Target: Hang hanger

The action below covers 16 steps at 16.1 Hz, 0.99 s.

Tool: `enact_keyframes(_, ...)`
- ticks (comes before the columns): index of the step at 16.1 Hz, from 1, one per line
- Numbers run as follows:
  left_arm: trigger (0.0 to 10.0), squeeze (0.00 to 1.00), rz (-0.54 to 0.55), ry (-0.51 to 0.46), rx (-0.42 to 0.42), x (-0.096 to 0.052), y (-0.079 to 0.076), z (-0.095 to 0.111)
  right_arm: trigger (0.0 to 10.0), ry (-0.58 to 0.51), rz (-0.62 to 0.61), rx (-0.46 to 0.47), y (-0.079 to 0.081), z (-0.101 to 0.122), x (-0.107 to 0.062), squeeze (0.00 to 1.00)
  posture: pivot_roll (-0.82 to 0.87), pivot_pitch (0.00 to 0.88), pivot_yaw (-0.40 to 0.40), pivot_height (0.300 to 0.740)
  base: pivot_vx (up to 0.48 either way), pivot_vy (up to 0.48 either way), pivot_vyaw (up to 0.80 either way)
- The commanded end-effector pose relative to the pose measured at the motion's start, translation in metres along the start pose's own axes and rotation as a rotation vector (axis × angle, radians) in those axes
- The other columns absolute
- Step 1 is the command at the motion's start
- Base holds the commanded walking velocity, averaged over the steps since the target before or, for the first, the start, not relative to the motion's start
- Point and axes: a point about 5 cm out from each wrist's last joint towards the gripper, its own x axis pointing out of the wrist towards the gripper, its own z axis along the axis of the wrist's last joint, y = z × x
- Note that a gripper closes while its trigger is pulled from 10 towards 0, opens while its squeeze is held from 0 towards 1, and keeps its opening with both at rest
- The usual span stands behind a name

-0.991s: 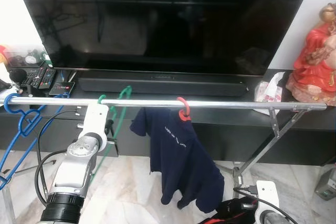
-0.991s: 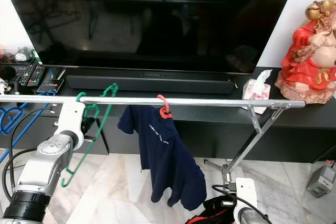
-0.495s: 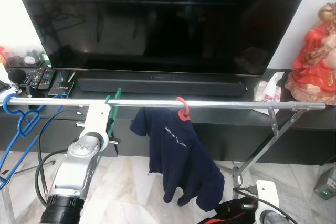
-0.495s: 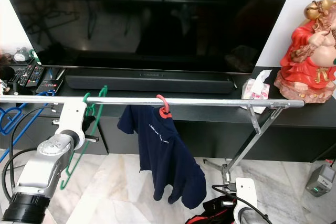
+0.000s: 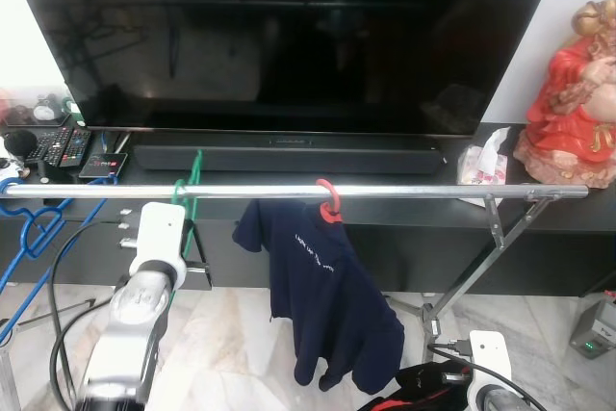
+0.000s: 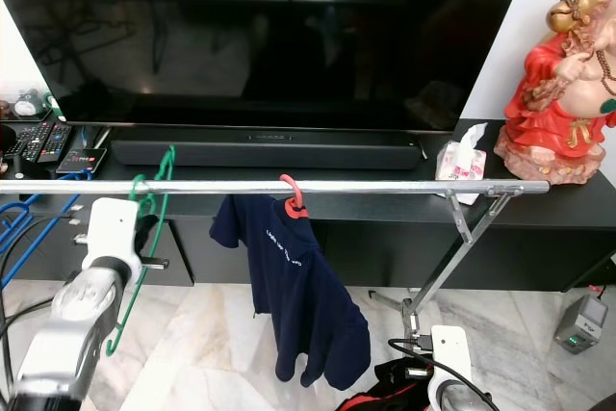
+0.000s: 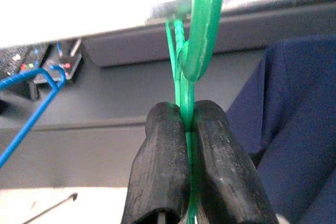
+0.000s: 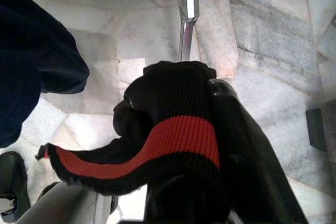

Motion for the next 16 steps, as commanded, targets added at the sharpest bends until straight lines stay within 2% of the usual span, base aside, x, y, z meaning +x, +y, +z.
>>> enact_keyframes(1, 0.0, 0.0, 0.005, -0.091, 0.007, -0.005, 0.001, 0.013, 10.0, -0.004, -0.003, -0.01, -0.003, 0.002, 0.0, 0.0, 0.02, 0.0, -0.063, 0.716, 0.0, 0.0, 0.0)
enact_keyframes(2, 0.0, 0.0, -0.001, -0.122, 0.004, -0.007, -0.001, 0.015, 10.0, -0.005, -0.003, -0.008, -0.003, 0.002, 0.0, 0.0, 0.02, 0.0, -0.063, 0.716, 0.0, 0.0, 0.0)
enact_keyframes(3, 0.9, 0.0, -0.008, -0.137, 0.003, -0.01, -0.001, 0.016, 10.0, -0.004, -0.003, -0.008, -0.004, 0.002, 0.0, 0.0, 0.02, 0.0, -0.063, 0.716, 0.0, 0.0, 0.0)
enact_keyframes(4, 3.1, 0.0, -0.013, -0.168, 0.0, -0.013, -0.001, 0.016, 10.0, -0.003, -0.003, -0.01, -0.004, 0.002, 0.0, 0.0, 0.02, 0.0, -0.063, 0.716, 0.0, 0.0, 0.0)
enact_keyframes(5, 3.1, 0.0, -0.012, -0.175, -0.002, -0.014, 0.0, 0.016, 10.0, -0.003, -0.003, -0.009, -0.004, 0.002, 0.0, 0.0, 0.02, 0.0, -0.063, 0.716, 0.0, 0.0, 0.0)
enact_keyframes(6, 10.0, 0.0, -0.033, -0.195, -0.002, -0.017, -0.002, 0.016, 10.0, -0.002, -0.002, -0.012, -0.004, 0.002, 0.0, 0.0, 0.02, 0.0, -0.064, 0.716, 0.0, 0.0, 0.0)
enact_keyframes(7, 10.0, 0.0, -0.079, -0.204, 0.038, -0.022, -0.005, 0.01, 10.0, -0.001, -0.001, -0.013, -0.004, 0.001, 0.0, 0.0, 0.03, 0.0, -0.063, 0.716, 0.0, 0.0, 0.0)
enact_keyframes(9, 10.0, 0.0, -0.131, -0.137, 0.114, -0.031, -0.004, -0.011, 10.0, -0.003, -0.001, -0.012, -0.004, 0.001, 0.0, 0.0, 0.03, 0.0, -0.06, 0.716, 0.0, 0.0, 0.0)
enact_keyframes(12, 10.0, 0.0, -0.099, -0.032, 0.14, -0.041, 0.009, -0.046, 10.0, -0.002, 0.001, -0.015, -0.003, 0.002, 0.0, 0.0, 0.03, 0.0, -0.06, 0.716, 0.0, 0.0, 0.0)
enact_keyframes(14, 10.0, 0.0, -0.044, 0.032, 0.123, -0.049, 0.019, -0.07, 10.0, -0.002, 0.001, -0.016, -0.003, 0.002, 0.0, 0.0, 0.03, 0.0, -0.061, 0.716, 0.0, 0.0, 0.0)
enact_keyframes(16, 10.0, 0.0, -0.059, 0.096, 0.119, -0.052, 0.016, -0.088, 10.0, -0.002, 0.0, -0.016, -0.003, 0.002, 0.0, 0.0, 0.03, 0.0, -0.063, 0.716, 0.0, 0.0, 0.0)
